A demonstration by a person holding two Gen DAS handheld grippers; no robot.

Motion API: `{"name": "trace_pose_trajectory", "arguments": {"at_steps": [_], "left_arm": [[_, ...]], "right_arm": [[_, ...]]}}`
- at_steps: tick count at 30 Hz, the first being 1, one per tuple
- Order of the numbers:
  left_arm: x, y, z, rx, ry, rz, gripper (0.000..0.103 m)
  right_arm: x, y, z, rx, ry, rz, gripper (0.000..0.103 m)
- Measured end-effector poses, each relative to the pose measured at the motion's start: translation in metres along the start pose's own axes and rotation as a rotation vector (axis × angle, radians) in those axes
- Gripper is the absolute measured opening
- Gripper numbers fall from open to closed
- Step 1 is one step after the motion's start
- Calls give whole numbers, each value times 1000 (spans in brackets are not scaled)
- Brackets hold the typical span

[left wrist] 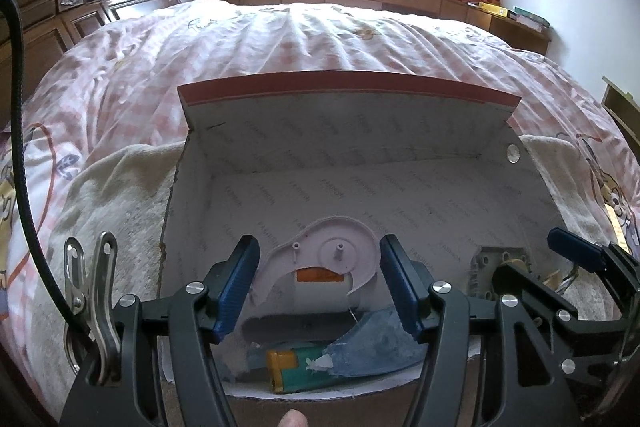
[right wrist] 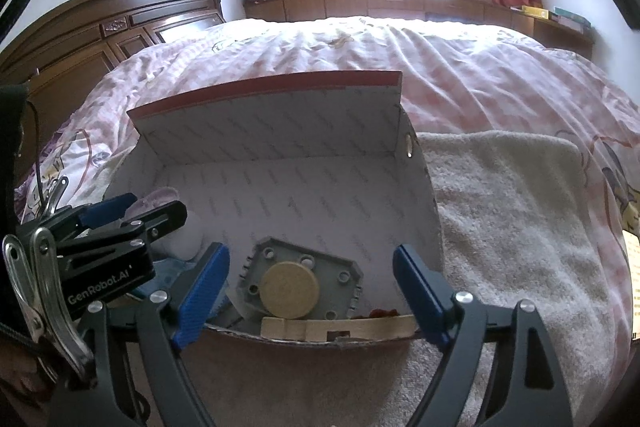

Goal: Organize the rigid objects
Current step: 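Open the right tool to drop the block while the left tool releases the pink crescent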

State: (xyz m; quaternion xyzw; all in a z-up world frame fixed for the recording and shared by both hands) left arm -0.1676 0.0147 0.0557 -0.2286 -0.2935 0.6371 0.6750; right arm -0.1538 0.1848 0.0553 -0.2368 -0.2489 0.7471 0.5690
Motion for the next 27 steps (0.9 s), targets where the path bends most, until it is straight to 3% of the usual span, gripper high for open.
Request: {"name": "trace_pose_trajectory", "arguments": {"at_steps": [16,19,27], "left_arm": [[-1,-3,0,7,-2,2,64],[-1,-4,0,17,-4,10,84],[0,-1,-1,11,15,27,86]], "right_arm": [[-2,-1,-1,-2,0,4,87],[-2,-1,0,-2,-1,4,87],[-2,-1,-1,-2,-1,5,87]]}}
Point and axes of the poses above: each gripper's, at about its wrist camera, not at the fingertips, and y roughly the way its jaws point, x to its right, z to its top, the point moved 3 cm from there along y, roughly the way its jaws point, and after that the axes turned 4 degrees about -y, right-handed, at the moved point
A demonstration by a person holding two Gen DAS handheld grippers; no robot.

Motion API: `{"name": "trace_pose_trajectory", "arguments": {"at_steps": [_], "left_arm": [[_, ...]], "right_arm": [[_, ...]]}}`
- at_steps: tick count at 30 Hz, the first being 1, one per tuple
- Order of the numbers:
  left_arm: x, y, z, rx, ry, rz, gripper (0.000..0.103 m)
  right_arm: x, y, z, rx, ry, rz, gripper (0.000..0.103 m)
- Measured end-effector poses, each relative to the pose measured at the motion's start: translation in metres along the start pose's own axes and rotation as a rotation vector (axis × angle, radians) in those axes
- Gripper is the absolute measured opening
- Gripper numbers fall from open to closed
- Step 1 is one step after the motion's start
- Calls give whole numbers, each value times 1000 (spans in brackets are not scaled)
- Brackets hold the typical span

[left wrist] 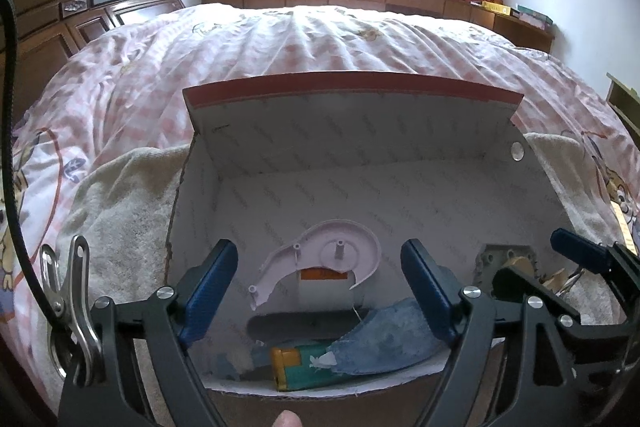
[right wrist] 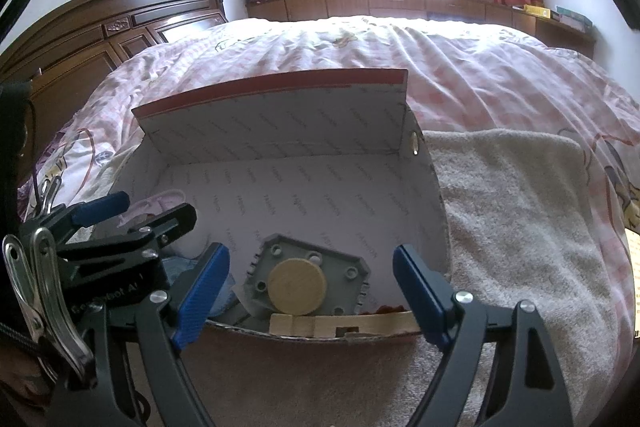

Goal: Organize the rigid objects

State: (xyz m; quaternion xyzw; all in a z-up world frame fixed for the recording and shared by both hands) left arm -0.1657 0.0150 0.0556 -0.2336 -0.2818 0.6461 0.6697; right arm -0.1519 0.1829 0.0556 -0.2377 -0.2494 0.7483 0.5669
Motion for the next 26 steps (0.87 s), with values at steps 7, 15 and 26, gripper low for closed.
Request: {"name": "trace_pose_trajectory", "arguments": {"at_steps": [7,15,26], "left_arm": [[-1,-5,-3,-6,-18,7,86],[-7,-16,-9,-11,-46,18,85],[-9,-33,-23,-12,-47,16,85]], "right_arm": [[-5,-2,-1,2,3,2,87],[-12,-11,-5,10,13,14,87],[-12,-24,-15,5,43,27,87]]}}
Point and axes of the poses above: each gripper's, at about its wrist camera, not at the fingertips, and y roughly the way its jaws point, x to its right, z to its top, the point moved 3 cm from there along y, roughly the way its jaws point, and after that the axes turned 4 degrees about -y, right-handed, at the moved point
